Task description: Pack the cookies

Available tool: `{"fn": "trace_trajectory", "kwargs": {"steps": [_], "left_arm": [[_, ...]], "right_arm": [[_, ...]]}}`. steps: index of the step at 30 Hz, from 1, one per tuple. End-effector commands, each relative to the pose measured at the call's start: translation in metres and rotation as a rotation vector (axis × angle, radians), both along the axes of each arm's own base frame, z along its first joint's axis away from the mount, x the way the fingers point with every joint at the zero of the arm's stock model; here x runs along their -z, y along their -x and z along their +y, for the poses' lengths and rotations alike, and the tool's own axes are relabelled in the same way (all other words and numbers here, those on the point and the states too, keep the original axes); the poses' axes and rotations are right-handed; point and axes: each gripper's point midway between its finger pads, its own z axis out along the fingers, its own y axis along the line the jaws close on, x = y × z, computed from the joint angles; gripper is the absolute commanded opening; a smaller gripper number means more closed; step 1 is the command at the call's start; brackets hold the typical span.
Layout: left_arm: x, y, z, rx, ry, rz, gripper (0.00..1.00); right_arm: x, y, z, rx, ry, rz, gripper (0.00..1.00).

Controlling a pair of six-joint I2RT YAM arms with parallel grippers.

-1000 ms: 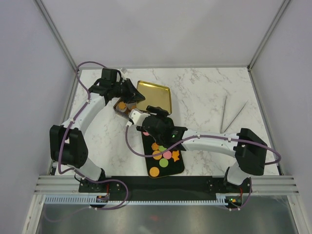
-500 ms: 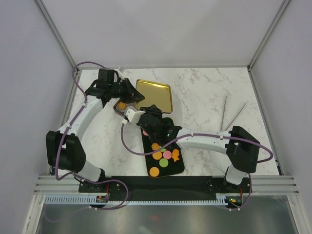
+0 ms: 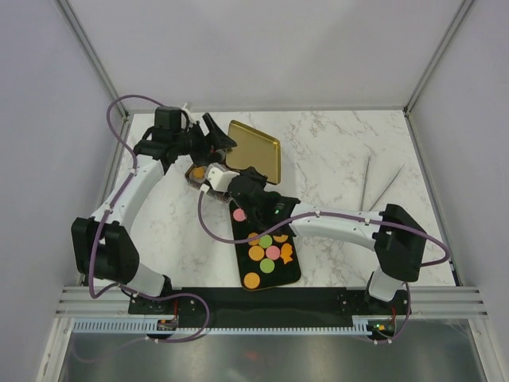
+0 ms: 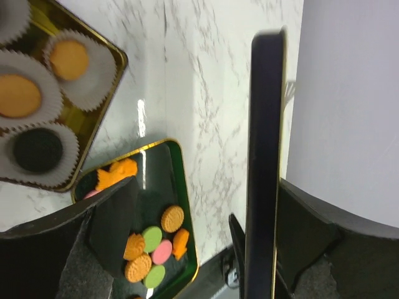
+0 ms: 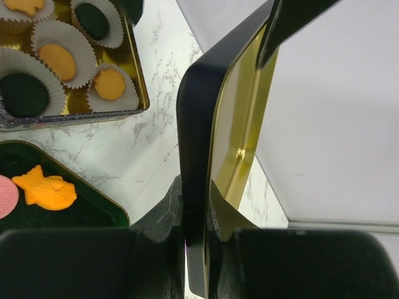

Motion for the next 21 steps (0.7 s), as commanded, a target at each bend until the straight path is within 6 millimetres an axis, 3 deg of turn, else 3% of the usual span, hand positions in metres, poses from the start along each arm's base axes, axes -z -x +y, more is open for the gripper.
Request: {"fn": "trace_trajectory", "kwargs": {"steps": [1,6,7,9,10,11,12,13,16,17,18,20,21], "left_arm": [[-0.058,-0.043,0.046,-0.244,-0.084,-0.212,0.91],[-0.044,-0.077,0.116,-0.515,-0.266,-0.223,0.87],[-0.029,-0.083,0.135,-0.563,-0.295,-0.189,0.86],[-0.009,-0.087,0.155,-0.609,-0.316,-0.14,0.82],[0.003,-0.087,0.164,-0.621,-0.327,-0.109,0.76],[0.018,-0.088,0.185,-0.661,-0.341,-0.068,0.74],[0.033,-0.084,0.196,-0.687,-0.364,-0.03,0.72],[0.042,-0.081,0.209,-0.719,-0.373,-0.007,0.68],[0.077,-0.074,0.223,-0.751,-0.411,0.081,0.59],[0.089,-0.073,0.224,-0.759,-0.413,0.111,0.56],[0.101,-0.07,0.225,-0.763,-0.421,0.14,0.54],[0.115,-0.068,0.224,-0.77,-0.411,0.178,0.47],[0.125,-0.067,0.222,-0.764,-0.415,0.203,0.43]], "right_arm": [[-0.042,0.0,-0.011,0.03,-0.161,0.025,0.0],[-0.034,-0.008,-0.019,0.057,-0.291,0.192,0.0],[-0.043,-0.009,-0.01,0.019,-0.342,0.227,0.0],[-0.042,-0.017,-0.011,0.039,-0.407,0.284,0.0],[-0.046,-0.016,-0.001,-0.01,-0.453,0.326,0.0],[-0.055,-0.02,0.004,-0.028,-0.513,0.355,0.0],[-0.058,-0.032,-0.001,-0.017,-0.603,0.401,0.0],[-0.067,-0.029,0.011,-0.094,-0.673,0.467,0.0],[-0.081,-0.052,0.009,-0.105,-0.877,0.567,0.0],[-0.082,-0.051,0.021,-0.174,-0.924,0.632,0.0],[-0.083,-0.063,0.013,-0.156,-0.979,0.656,0.0],[-0.088,-0.066,0.024,-0.215,-1.106,0.762,0.0],[-0.091,-0.074,0.018,-0.22,-1.152,0.778,0.0]]}}
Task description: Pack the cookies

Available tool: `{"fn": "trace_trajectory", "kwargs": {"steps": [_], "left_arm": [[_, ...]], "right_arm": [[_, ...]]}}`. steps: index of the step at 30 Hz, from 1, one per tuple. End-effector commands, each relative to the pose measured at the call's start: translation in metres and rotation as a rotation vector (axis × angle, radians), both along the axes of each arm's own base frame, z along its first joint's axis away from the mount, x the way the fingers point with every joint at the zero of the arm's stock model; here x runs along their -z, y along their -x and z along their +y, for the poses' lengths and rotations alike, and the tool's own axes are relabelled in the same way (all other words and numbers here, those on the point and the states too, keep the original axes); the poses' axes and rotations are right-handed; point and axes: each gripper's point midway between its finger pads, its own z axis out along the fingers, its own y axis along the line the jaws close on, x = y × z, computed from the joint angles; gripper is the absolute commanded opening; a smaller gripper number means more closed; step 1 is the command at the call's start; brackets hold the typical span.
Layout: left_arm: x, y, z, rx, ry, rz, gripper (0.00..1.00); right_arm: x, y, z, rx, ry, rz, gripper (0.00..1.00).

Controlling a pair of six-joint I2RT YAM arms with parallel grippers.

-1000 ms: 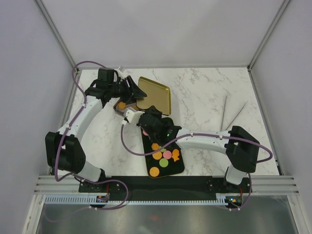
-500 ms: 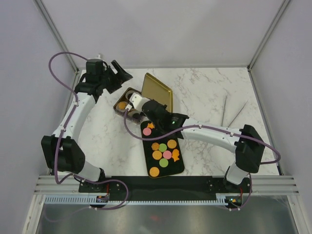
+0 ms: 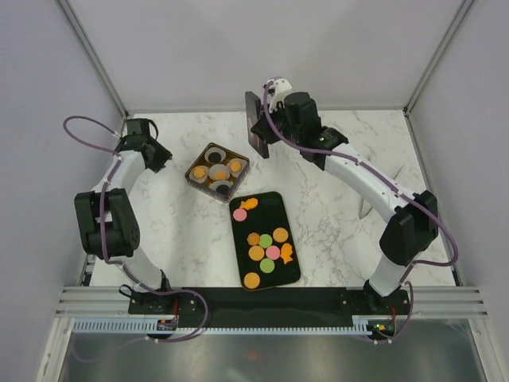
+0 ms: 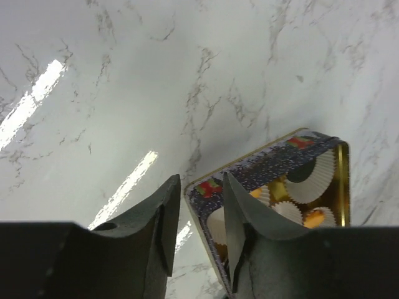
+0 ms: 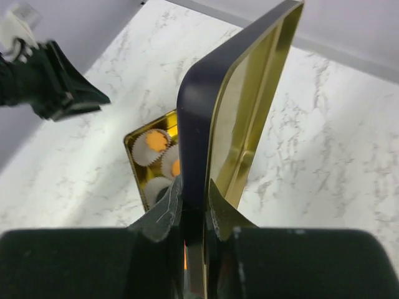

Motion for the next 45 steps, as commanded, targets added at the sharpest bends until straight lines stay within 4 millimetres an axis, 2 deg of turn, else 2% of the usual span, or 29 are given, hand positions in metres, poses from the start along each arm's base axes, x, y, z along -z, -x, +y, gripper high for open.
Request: {"fn": "trace_trajectory", "kwargs": {"steps": [1,2,4,5,10,13,14,16,18,19,24,31,33,39,45], "left_arm": [[0.017,0.0,0.002,-0.052,-0.005,0.032,0.39],[0.025,0.001,0.004,-0.064,-0.005,0.049,0.37],[0.032,0.0,0.003,-0.065,0.0,0.06,0.33],[0.036,-0.001,0.001,-0.064,0.012,0.066,0.31],[0.058,-0.005,-0.006,-0.059,0.053,0.092,0.26],[0.07,-0.008,-0.013,-0.042,0.078,0.094,0.24],[0.068,-0.015,-0.017,-0.028,0.098,0.061,0.24],[0.077,-0.013,-0.022,-0.02,0.108,0.063,0.24],[0.081,-0.018,-0.04,0.032,0.153,0.029,0.24],[0.083,-0.018,-0.042,0.034,0.158,0.027,0.23],[0.094,-0.006,-0.055,0.044,0.184,0.025,0.21],[0.099,0.012,-0.071,0.063,0.199,0.007,0.2],[0.098,0.017,-0.089,0.096,0.203,0.004,0.2],[0.097,0.035,-0.111,0.117,0.214,0.004,0.18],[0.084,0.032,-0.134,0.162,0.253,-0.05,0.18]], "right_arm": [[-0.02,0.008,0.033,-0.172,-0.316,0.167,0.0],[-0.026,0.005,0.034,-0.19,-0.398,0.198,0.0],[-0.021,0.002,0.034,-0.195,-0.462,0.236,0.0],[-0.027,0.0,0.036,-0.204,-0.521,0.244,0.0],[-0.017,-0.009,0.034,-0.22,-0.675,0.299,0.0],[-0.01,-0.014,0.032,-0.219,-0.74,0.332,0.0],[-0.008,-0.014,0.033,-0.222,-0.753,0.338,0.0],[-0.003,-0.017,0.032,-0.221,-0.789,0.355,0.0],[0.001,-0.019,0.031,-0.215,-0.822,0.382,0.0],[0.002,-0.021,0.03,-0.22,-0.84,0.374,0.0],[0.013,-0.026,0.027,-0.21,-0.874,0.401,0.0],[0.031,-0.029,0.02,-0.187,-0.886,0.429,0.0],[0.035,-0.03,0.018,-0.183,-0.888,0.435,0.0],[0.044,-0.031,0.013,-0.18,-0.887,0.458,0.0],[0.059,-0.032,0.002,-0.164,-0.883,0.484,0.0]]}}
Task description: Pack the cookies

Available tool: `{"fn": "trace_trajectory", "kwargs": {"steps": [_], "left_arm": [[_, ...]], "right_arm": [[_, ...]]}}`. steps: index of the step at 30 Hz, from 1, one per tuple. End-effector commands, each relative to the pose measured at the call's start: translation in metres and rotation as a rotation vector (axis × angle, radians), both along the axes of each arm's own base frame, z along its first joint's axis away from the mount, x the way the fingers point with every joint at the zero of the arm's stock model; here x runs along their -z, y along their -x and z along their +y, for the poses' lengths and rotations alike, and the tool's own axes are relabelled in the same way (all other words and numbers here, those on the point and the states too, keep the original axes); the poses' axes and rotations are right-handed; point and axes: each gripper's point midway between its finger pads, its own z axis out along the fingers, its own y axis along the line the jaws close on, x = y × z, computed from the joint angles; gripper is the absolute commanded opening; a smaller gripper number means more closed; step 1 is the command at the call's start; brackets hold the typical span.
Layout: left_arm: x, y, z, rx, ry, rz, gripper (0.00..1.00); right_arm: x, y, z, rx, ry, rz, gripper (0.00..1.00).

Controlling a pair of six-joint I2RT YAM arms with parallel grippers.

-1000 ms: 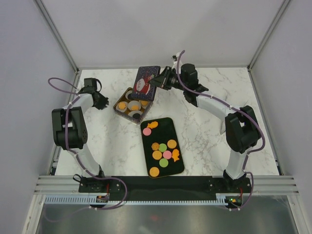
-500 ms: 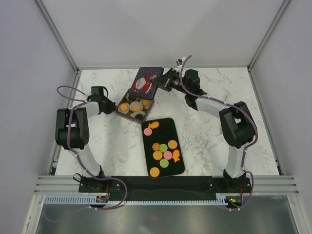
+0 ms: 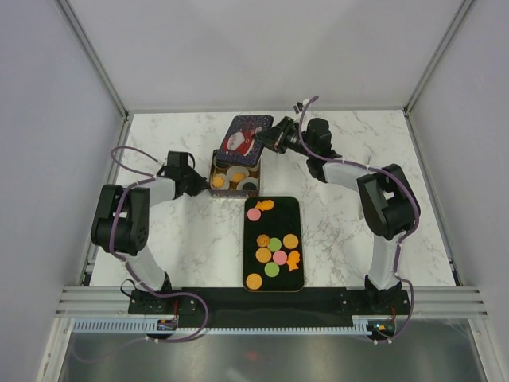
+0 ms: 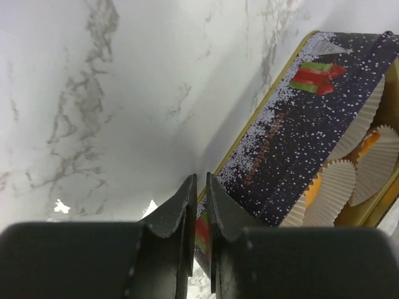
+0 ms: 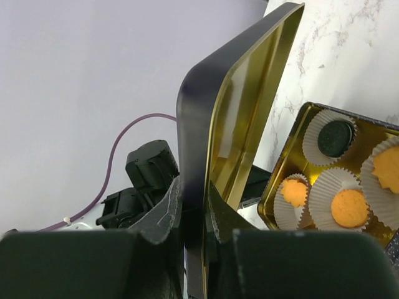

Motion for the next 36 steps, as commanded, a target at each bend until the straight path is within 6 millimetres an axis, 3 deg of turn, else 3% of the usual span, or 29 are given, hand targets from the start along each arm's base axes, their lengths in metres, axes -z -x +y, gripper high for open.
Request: {"fn": "trace_trajectory", "kwargs": {"steps": [1,6,11,18,21,29,34,36], "left_arm": [[-0.02,-0.006,-0.017,0.007,0.065,-0.069,0.18],[-0.032,-0.009,-0.026,0.036,0.07,-0.106,0.19],[-0.034,0.0,0.004,-0.045,-0.006,-0.063,0.23],[-0.068,0.002,0.055,-0.158,-0.093,-0.103,0.48],[-0.084,-0.004,0.059,-0.155,-0.087,-0.142,0.6],[-0.114,-0.028,0.03,0.008,0.0,-0.242,0.81],[-0.117,-0.034,0.009,0.12,0.063,-0.284,0.89],[-0.107,-0.037,0.0,0.174,0.09,-0.267,0.9]], "right_arm": [[-0.008,0.0,-0.007,-0.019,-0.04,-0.049,0.0],[-0.001,-0.002,-0.012,-0.059,-0.09,-0.025,0.0],[0.008,0.0,-0.007,-0.109,-0.087,-0.01,0.0],[0.011,0.008,-0.002,-0.178,-0.112,-0.009,0.0],[0.01,0.011,0.001,-0.214,-0.135,-0.023,0.0],[0.019,0.019,0.019,-0.301,-0.158,0.008,0.0],[0.037,0.017,0.023,-0.323,-0.152,0.044,0.0],[0.045,0.016,0.023,-0.327,-0.154,0.057,0.0]]}}
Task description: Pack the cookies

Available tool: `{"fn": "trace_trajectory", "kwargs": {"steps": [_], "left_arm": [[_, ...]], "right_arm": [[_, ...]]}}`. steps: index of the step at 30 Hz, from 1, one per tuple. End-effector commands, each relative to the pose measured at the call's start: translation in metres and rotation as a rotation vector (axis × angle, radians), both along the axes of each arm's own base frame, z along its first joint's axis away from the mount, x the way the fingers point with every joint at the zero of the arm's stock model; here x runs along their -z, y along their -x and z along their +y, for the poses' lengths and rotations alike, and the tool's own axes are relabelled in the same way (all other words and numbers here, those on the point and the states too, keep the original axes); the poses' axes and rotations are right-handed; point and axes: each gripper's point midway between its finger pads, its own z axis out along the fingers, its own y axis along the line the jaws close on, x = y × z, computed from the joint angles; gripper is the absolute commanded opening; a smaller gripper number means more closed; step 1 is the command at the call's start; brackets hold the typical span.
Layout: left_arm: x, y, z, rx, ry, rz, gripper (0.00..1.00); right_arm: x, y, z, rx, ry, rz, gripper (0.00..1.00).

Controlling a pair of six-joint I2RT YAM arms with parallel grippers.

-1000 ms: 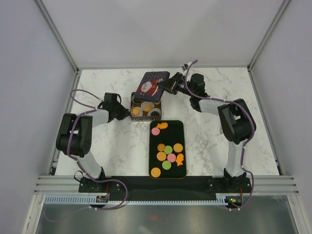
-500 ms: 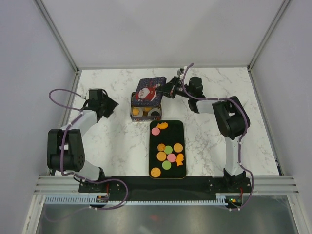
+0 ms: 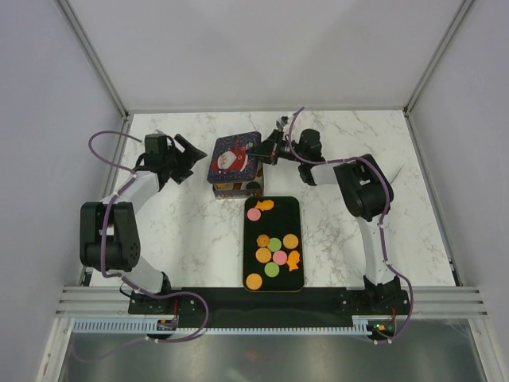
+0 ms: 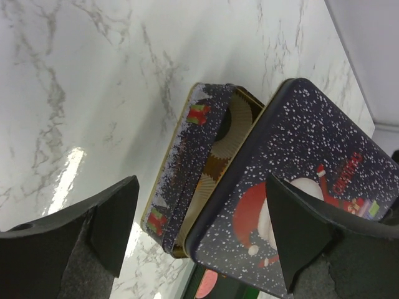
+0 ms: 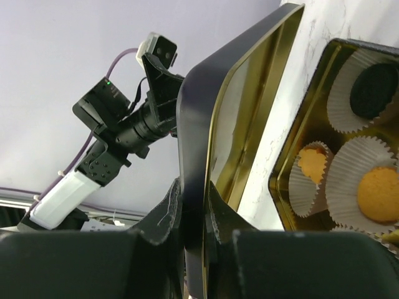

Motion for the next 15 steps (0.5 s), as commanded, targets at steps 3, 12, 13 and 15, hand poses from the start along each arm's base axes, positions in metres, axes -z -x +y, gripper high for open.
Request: {"fn": "trace_trajectory", "kwargs": {"steps": [3,12,13,15], "left_arm": [[-0.007,-0.018,-0.035,0.223,0.072,-0.079,0.91],[0.013,-0.022,-0.06,0.349,0.108,-0.047,0.92],[0.013,-0.023,-0.061,0.352,0.106,-0.048,0.92],[0.018,-0.022,-0.061,0.359,0.1,-0.035,0.91]], "right_arm": [[-0.006,0.001,0.003,-0.043,-0.04,-0.071,0.0],[0.012,0.001,0.003,-0.056,-0.046,-0.039,0.01],[0.013,0.001,0.002,-0.056,-0.049,-0.03,0.01],[0.017,0.001,0.0,-0.053,-0.052,-0.025,0.02]]}}
